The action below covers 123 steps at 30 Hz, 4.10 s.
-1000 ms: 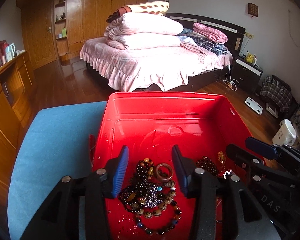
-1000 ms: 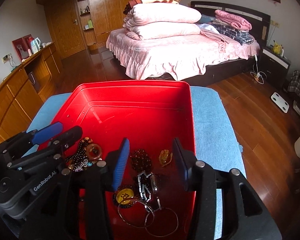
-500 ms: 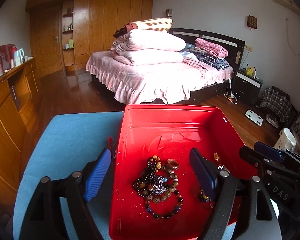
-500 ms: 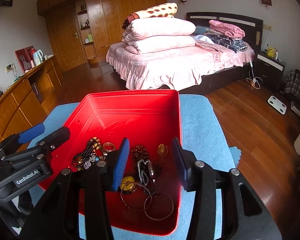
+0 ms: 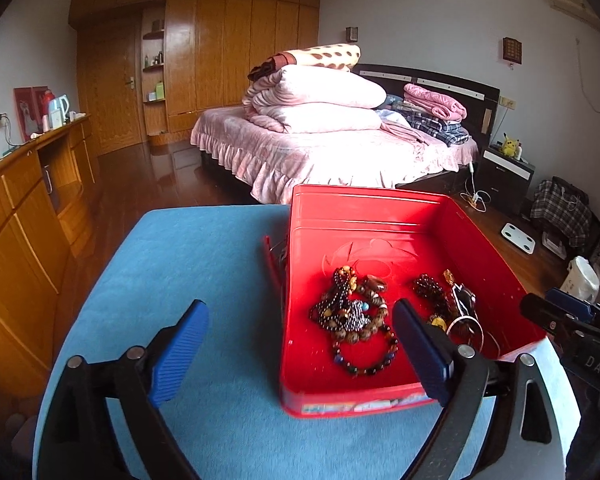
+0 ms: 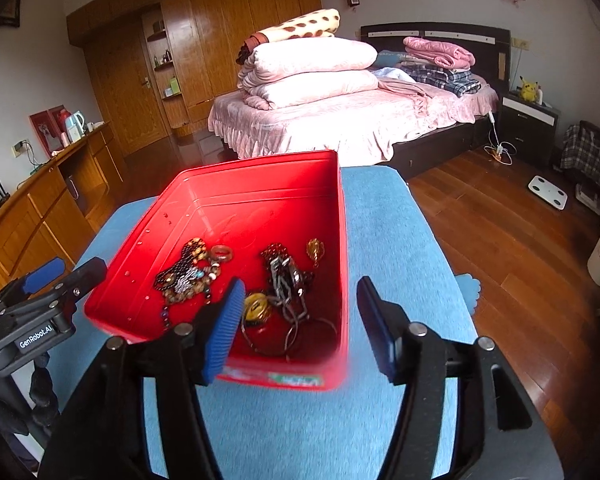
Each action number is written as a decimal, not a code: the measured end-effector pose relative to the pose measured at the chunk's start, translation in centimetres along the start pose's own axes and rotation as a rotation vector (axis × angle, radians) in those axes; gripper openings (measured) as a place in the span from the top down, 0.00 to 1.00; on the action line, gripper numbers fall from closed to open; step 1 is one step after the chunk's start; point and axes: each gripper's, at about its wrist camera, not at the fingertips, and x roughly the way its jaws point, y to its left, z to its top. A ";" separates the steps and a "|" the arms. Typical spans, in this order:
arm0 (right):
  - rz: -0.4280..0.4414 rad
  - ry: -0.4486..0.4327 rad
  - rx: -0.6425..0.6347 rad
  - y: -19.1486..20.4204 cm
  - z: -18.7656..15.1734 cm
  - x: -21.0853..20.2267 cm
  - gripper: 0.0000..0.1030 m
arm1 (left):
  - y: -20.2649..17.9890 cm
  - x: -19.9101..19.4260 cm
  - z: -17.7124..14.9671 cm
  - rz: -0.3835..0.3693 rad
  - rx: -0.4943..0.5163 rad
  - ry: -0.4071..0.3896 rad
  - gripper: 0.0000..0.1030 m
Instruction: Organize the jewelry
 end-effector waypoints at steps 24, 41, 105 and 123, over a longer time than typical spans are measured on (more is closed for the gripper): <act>0.001 -0.200 -0.119 3.7 -7.1 -11.1 0.05 | 0.5 -10.9 -6.1 -0.046 -0.001 -0.132 0.06; 0.029 -0.393 -0.157 5.2 -7.2 -20.4 0.05 | 0.6 -20.0 -6.4 -0.038 0.018 -0.326 0.06; 0.067 -0.601 -0.214 5.7 -8.8 -29.7 0.05 | 0.7 -28.7 -7.1 -0.024 0.076 -0.515 0.06; 0.064 -0.601 -0.223 6.1 -9.0 -29.6 0.05 | 0.6 -28.4 -6.9 -0.020 0.073 -0.510 0.06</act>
